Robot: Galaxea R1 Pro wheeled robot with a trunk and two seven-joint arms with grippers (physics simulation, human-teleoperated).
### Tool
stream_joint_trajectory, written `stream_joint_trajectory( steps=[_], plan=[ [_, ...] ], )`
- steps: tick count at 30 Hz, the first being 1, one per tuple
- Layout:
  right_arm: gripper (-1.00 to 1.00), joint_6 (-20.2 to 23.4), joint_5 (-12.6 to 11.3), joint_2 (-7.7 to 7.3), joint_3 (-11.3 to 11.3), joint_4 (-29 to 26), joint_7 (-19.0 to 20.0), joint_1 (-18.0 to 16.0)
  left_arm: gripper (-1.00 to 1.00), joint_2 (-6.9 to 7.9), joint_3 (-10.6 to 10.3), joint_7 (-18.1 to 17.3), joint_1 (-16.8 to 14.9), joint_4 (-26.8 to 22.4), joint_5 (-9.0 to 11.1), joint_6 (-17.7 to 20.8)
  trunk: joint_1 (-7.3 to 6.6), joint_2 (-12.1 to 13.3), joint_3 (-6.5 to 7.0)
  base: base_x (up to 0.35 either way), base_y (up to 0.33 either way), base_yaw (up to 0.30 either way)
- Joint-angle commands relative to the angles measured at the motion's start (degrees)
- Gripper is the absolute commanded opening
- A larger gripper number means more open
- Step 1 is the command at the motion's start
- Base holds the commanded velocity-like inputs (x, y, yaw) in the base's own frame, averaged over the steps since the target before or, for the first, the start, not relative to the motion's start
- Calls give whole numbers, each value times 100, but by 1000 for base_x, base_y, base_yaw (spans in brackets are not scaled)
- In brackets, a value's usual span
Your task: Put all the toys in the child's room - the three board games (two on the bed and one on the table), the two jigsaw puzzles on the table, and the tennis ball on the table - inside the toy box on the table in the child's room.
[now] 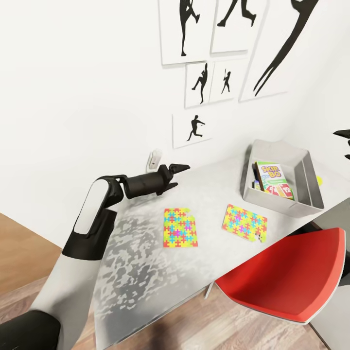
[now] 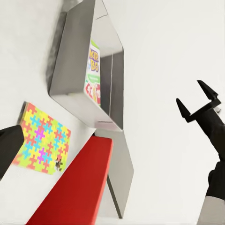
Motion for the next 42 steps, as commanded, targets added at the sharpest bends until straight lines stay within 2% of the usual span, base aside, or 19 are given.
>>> stream_joint_trajectory(
  steps=[1,4,5,13,18,20,21,23,24,26,27,29,30,31,33,34,37,38,42],
  plan=[
    [100,20,-67,-15,3,-36,-55,27,100,17,-13,57,28,-36,56,25,4,-10,-2,0,0,-58],
    [100,29,-90,-40,25,-133,-50,123,100,82,-68,40,124,-133,50,85,4,-10,23,0,0,-70],
    [100,29,-92,-38,24,-357,-49,467,100,86,-71,36,216,-233,51,89,4,-10,32,0,0,-76],
    [100,154,-95,-30,23,-463,-47,504,100,99,-76,30,232,-247,55,98,4,-10,105,0,0,-76],
    [100,447,-105,23,59,-545,-41,811,100,103,-82,19,312,-279,57,109,4,-10,152,0,0,-76],
    [100,537,-108,43,74,-687,-10,1063,100,102,-106,17,470,-372,55,141,4,-10,170,0,0,-76],
    [100,537,-108,43,74,-687,-10,1063,100,102,-106,17,470,-372,55,141,4,-10,180,0,0,-76],
    [100,537,-110,55,84,-940,78,1355,100,105,-111,15,640,-476,50,175,4,-10,198,0,0,-76],
    [100,537,-110,55,84,-940,78,1355,100,105,-111,15,640,-476,50,175,4,-10,207,0,0,-76],
    [100,537,-111,64,88,-1237,225,1659,100,105,-110,14,754,-557,46,197,4,-10,226,0,0,-76],
    [100,537,-111,64,88,-1237,225,1659,100,105,-110,14,754,-557,46,197,4,-10,235,0,0,-76],
    [100,537,-112,64,85,-1541,408,1944,100,95,-120,11,825,-623,44,211,4,-10,254,0,0,-76],
    [100,537,-112,64,85,-1541,408,1944,100,95,-120,11,825,-623,44,211,4,-10,263,0,0,-76],
    [100,537,-112,50,82,-1797,584,2211,100,80,-133,6,871,-668,42,220,4,-10,272,0,0,-76],
    [100,537,-113,35,78,-2003,737,2472,100,69,-141,-12,900,-708,45,229,4,-10,291,0,0,-76],
    [100,537,-113,35,78,-2003,737,2472,100,69,-141,-12,900,-708,45,229,4,-10,300,0,0,-76],
    [100,537,-109,22,78,-2238,910,2862,100,53,-150,-80,925,-751,47,236,4,-10,328,0,0,-76],
    [100,537,-109,22,78,-2238,910,2862,100,53,-150,-80,925,-751,47,236,4,-10,337,0,0,-76],
    [100,537,-105,35,85,-2495,1007,3247,100,42,-184,-164,938,-773,48,240,4,-10,374,0,0,-76]
  ],
)
